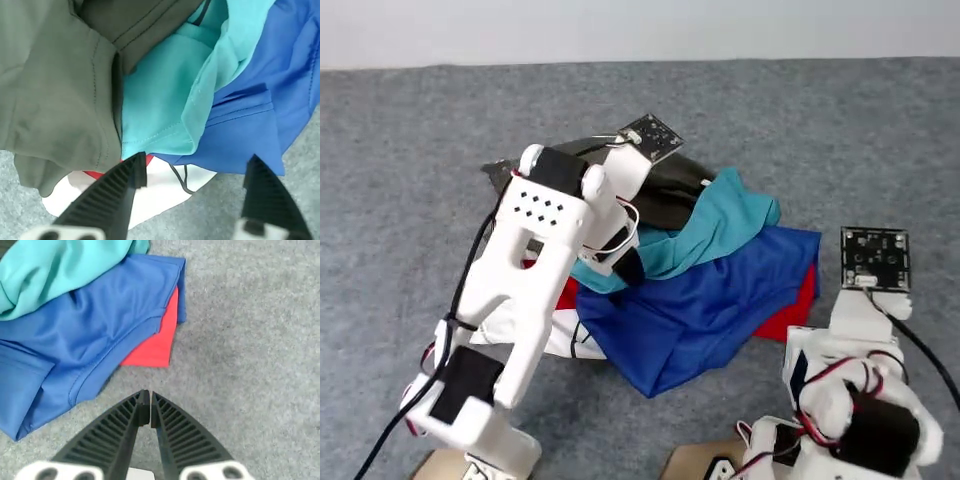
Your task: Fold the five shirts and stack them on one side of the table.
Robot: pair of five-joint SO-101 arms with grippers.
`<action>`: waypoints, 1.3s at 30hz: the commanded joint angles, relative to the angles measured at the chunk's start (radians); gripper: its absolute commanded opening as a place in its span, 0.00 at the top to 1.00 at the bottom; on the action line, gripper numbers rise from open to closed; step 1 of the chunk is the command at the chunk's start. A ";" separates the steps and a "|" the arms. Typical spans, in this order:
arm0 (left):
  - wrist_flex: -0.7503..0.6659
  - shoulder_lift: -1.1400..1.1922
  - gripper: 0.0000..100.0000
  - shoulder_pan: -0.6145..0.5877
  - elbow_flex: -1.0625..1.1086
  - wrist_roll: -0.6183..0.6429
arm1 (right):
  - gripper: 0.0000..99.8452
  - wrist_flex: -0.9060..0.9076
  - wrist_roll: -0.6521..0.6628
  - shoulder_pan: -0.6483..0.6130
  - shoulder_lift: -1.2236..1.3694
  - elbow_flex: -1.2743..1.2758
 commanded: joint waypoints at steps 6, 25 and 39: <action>-0.081 0.137 0.68 -0.048 -0.039 -0.008 | 0.98 0.038 0.009 0.007 0.001 -0.049; -0.226 0.345 0.94 -0.081 -0.039 -0.009 | 0.98 0.036 0.005 0.007 0.002 -0.048; -0.184 0.051 1.00 -0.284 -0.068 0.058 | 0.98 0.036 0.005 0.007 -0.001 -0.048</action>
